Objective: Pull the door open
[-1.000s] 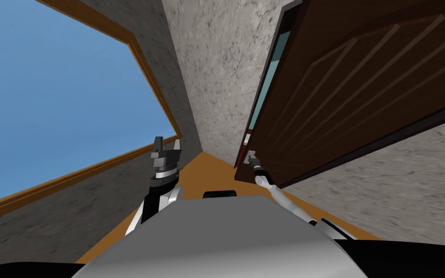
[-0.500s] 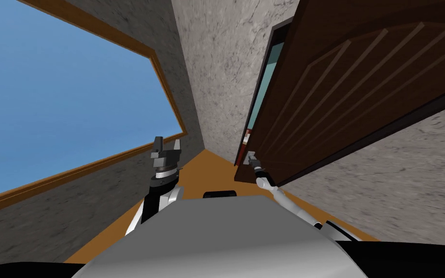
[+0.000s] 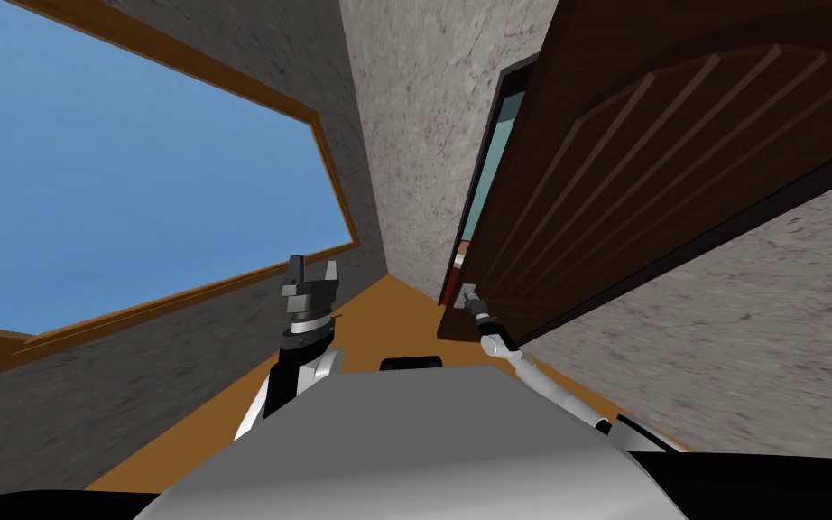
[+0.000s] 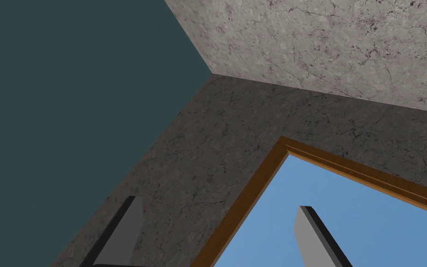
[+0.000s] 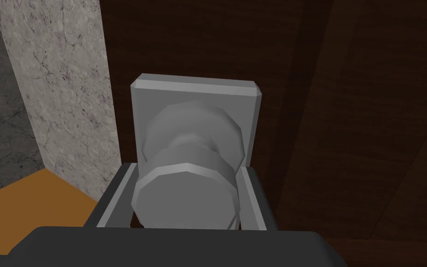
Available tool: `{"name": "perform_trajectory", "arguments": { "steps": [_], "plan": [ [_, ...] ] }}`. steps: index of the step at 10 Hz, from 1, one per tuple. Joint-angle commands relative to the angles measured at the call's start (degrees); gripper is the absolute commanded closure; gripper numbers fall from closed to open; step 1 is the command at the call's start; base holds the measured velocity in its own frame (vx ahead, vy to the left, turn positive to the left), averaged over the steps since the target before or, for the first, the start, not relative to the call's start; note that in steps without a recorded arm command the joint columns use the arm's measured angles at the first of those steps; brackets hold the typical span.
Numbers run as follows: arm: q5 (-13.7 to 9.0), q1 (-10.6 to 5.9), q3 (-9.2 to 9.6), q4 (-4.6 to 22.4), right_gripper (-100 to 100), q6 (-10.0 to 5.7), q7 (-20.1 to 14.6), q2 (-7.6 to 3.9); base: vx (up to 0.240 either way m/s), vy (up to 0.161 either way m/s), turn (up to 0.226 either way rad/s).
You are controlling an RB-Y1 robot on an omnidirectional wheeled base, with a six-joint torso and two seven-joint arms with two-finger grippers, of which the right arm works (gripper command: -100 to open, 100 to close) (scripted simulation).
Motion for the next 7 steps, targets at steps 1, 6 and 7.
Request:
{"name": "perform_trajectory", "arguments": {
  "steps": [1, 6, 7],
  "plan": [
    [0.28, 0.35, 0.85, -0.70, 100, -0.68, -1.03, -1.04, -0.232, -0.067, 0.129],
    [0.69, 0.95, 2.76, -1.24, 100, -1.89, -2.64, -2.84, -0.168, -0.052, 0.103],
    [0.82, 1.11, 3.33, -1.47, 100, -2.37, -3.18, -3.45, -0.198, -0.097, 0.157]
  ]
}}
